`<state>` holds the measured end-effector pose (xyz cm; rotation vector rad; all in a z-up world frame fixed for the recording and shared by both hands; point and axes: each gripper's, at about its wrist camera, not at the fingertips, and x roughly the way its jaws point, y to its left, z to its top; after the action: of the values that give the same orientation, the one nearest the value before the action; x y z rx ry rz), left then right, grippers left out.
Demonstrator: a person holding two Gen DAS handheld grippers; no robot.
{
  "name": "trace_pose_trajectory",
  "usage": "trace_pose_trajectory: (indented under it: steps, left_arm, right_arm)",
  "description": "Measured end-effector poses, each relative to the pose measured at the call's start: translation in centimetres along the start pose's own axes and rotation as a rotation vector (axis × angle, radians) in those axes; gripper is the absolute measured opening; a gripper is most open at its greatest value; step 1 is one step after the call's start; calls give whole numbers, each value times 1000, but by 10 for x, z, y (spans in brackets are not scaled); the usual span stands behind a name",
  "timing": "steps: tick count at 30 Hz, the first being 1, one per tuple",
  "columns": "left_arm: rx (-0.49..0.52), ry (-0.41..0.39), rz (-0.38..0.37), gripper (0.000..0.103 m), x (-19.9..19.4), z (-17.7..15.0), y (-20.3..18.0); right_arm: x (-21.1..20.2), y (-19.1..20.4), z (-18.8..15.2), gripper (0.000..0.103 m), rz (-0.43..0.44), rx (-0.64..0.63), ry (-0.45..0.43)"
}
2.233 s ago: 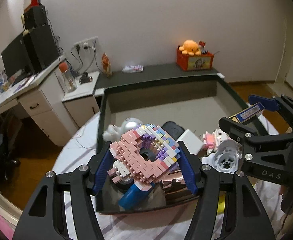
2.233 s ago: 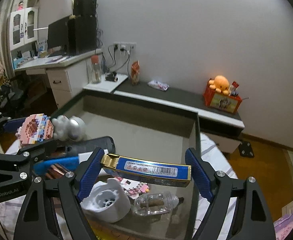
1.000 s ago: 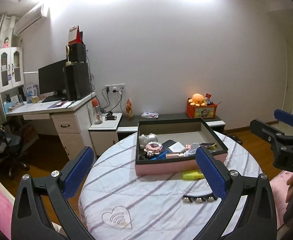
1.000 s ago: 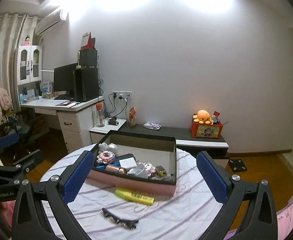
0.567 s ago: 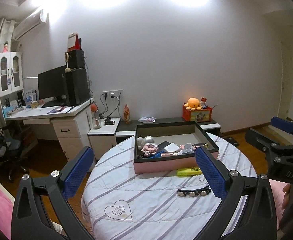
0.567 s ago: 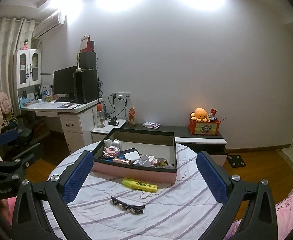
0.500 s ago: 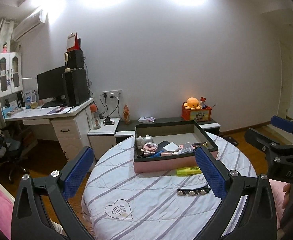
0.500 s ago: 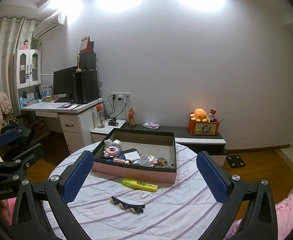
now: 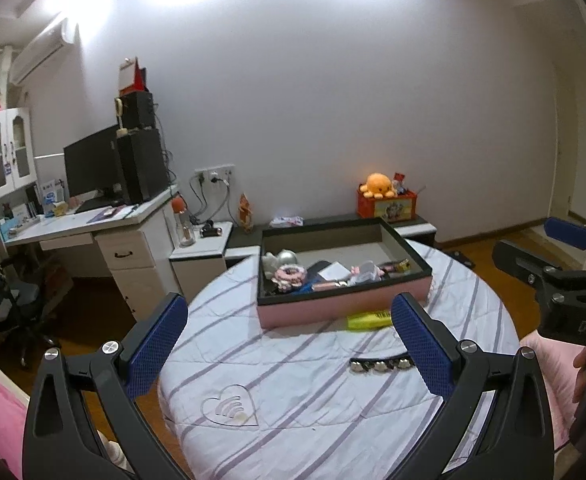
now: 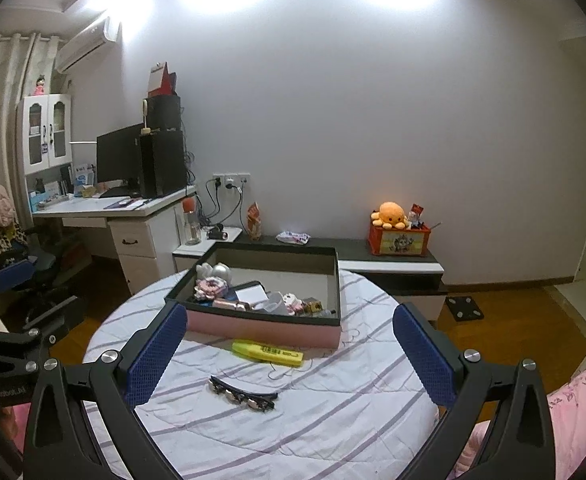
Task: Organize rigid objects
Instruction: 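Withdraw both tools from the pink box toward the remaining objects, then grasp the black hair clip with the left tool and lift it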
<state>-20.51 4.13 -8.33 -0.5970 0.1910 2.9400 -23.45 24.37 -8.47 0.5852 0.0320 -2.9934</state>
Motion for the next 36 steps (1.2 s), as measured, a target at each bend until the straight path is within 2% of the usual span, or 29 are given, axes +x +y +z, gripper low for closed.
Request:
trace_pose_trajectory:
  steps: [5,10,15,20,24,36]
  left_arm:
    - [13,74,-53,103,28,-11,-16]
    - [28,193,-134,103,67,-31,-44]
    - [35,297,-177,103,102,-49,-75]
    - [37,396,-154,103,137,-65,-91]
    - [-8,467,-142,103,160,-75,-92]
    - [-33,550,-172,103,191,-85,-104]
  right_arm:
    - [17,-12,-13,103,-7,16,53]
    - [39,-32,-31,103,-18,51,115]
    - [64,-53,-49,103,-20,88,182]
    - [84,-72,-62,103,-19,114,236]
    - [98,-79,-68,103,-9,124,257]
    - [133,-83,-80,103,31,129,319]
